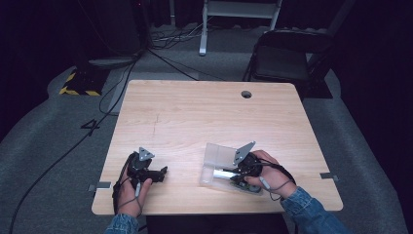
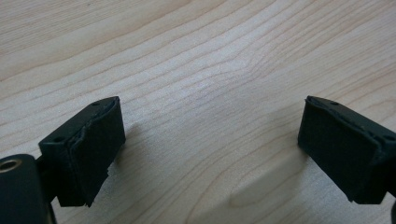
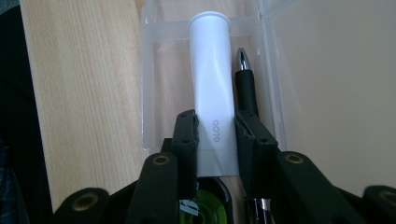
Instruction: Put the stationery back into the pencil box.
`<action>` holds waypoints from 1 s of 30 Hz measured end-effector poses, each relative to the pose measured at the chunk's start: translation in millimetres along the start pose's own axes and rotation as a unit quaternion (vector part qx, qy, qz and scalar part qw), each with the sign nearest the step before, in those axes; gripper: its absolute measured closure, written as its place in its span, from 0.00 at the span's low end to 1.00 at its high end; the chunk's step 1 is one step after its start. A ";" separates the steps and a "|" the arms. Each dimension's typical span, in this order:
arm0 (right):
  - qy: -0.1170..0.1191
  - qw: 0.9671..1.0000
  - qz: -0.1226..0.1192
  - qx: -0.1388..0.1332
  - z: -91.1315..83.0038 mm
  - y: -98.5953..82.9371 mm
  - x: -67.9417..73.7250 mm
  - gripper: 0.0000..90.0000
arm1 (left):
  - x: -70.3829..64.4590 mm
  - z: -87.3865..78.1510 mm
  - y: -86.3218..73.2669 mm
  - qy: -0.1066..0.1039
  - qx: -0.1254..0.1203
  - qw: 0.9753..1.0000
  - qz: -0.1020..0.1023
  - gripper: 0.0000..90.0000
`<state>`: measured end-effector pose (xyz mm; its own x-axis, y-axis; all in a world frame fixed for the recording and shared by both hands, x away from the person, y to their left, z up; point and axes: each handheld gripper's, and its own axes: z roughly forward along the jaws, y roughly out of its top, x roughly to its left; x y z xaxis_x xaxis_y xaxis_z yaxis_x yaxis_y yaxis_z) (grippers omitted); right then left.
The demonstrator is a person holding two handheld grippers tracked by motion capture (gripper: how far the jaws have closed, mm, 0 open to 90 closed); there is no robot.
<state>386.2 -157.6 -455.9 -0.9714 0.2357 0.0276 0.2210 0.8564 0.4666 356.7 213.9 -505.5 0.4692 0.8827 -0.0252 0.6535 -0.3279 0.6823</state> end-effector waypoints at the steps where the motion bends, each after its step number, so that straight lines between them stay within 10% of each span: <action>1: -0.002 1.000 0.000 -0.001 0.6 0.0 -0.1 0.79 | 0.0 0.0 0.0 0.000 0.000 1.000 0.000 0.09; 30: -0.035 0.998 0.019 -0.039 -6.1 3.1 4.1 0.70 | -0.1 0.1 0.0 -0.001 0.000 1.000 -0.001 0.09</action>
<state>382.3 -156.8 -448.9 -0.9536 0.3007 -0.0142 0.2470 0.8084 0.5343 356.7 213.7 -505.6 0.4686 0.8830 -0.0277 0.6544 -0.3259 0.6823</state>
